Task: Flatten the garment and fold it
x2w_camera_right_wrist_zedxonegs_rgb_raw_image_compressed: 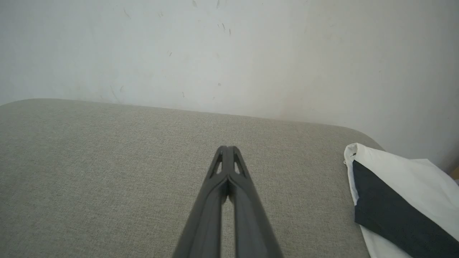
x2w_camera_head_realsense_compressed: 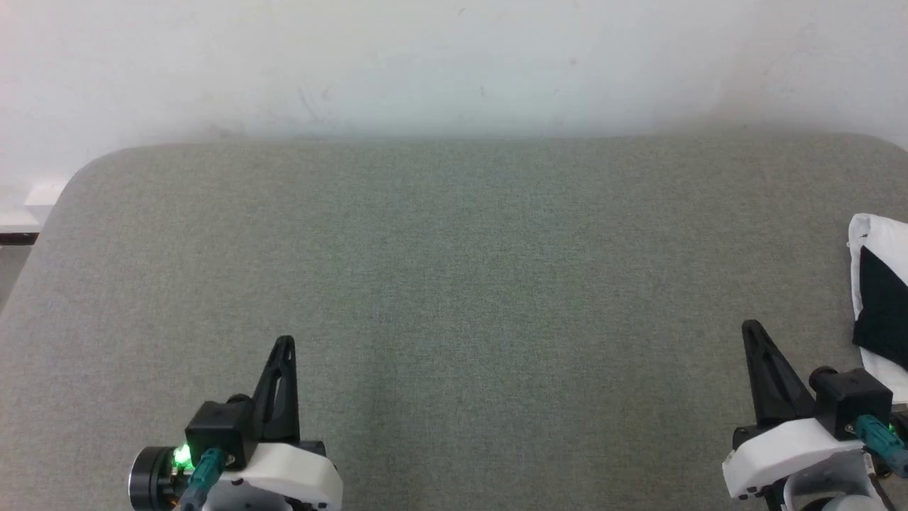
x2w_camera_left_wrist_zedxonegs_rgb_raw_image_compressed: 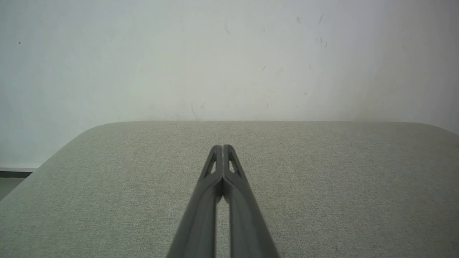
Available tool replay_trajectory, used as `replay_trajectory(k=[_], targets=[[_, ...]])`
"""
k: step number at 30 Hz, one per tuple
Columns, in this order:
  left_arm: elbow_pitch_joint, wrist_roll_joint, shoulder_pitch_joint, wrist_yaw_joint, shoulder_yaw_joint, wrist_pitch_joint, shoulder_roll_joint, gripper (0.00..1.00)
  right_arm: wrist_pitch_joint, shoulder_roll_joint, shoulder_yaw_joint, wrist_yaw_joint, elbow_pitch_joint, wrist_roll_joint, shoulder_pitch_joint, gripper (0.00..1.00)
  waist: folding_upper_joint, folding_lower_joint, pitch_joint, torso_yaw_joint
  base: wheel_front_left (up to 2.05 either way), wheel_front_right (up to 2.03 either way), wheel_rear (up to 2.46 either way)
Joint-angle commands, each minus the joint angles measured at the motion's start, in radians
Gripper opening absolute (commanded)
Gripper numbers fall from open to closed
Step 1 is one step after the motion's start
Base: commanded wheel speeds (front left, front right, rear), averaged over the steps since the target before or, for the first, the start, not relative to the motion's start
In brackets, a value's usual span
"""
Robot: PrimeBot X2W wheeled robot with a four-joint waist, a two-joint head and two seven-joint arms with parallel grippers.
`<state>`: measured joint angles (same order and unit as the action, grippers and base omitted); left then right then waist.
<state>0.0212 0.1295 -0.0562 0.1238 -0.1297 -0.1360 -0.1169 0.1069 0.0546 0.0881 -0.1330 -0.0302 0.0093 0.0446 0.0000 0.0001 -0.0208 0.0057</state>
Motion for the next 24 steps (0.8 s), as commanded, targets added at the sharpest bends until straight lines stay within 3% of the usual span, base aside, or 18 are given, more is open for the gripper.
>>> replay_trajectory(k=[1,24], targets=[[-0.002,-0.010,0.015,-0.007,0.009,0.006,0.007,0.00,-0.003,-0.002,-0.006,0.001,0.006,-0.004,-0.014,0.00,0.0000,0.0000,0.000,0.000,0.00,0.00,0.00],[-0.009,-0.053,0.030,-0.049,0.053,0.053,0.028,0.00,-0.040,-0.003,-0.035,0.002,0.015,-0.006,-0.025,0.00,0.0000,0.0000,0.008,-0.002,0.00,0.00,0.00]])
